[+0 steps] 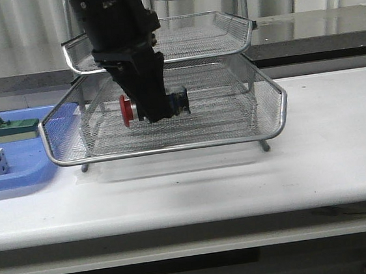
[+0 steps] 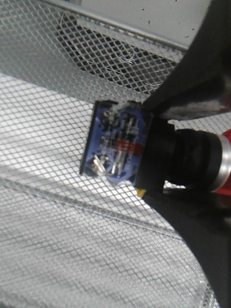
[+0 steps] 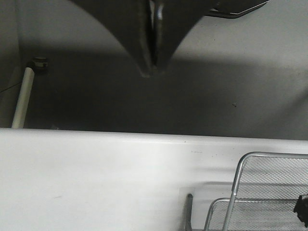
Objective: Place button on rack with both arms
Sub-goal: 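Carry the button over the pulled-out middle tray and lower it onto the mesh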
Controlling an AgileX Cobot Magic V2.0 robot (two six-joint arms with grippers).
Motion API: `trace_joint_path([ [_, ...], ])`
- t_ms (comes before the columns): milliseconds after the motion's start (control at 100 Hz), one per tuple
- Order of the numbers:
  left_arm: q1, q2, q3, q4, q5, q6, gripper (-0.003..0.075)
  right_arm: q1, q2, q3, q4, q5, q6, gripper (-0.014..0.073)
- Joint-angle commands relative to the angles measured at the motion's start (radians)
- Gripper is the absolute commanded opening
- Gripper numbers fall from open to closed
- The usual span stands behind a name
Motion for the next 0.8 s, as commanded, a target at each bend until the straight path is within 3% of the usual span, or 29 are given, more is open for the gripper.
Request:
trace_joint_path([
  [0,-0.006,-0.04,-0.028,-0.018,-0.025,-0.003,0.0022,-0.008,0.002,-0.025,-0.007,-0.055,-0.006,-0.007],
  [90,-0.006,-0.04,-0.028,-0.018,-0.025,-0.003,0.0109,-0.008,0.002,-0.025,-0.007,-0.055,-0.006,-0.007],
  [260,-0.006,-0.042,-0.028,-0.018,-0.025,-0.003,0.0374,-0.008,0.002,-0.025,-0.007,-0.055,-0.006,-0.007],
  [330,-0.006,-0.042,-0.028,-0.018,-0.025,-0.003,0.044,-0.008,0.002,-0.025,-0.007,-0.055,-0.006,-0.007],
  [790,-0.006,-0.082,-0.039,-0.018,0.024,-0.039,0.0465,-0.008,0.002,-0.025,-0.007,-0.055,-0.006,-0.007],
])
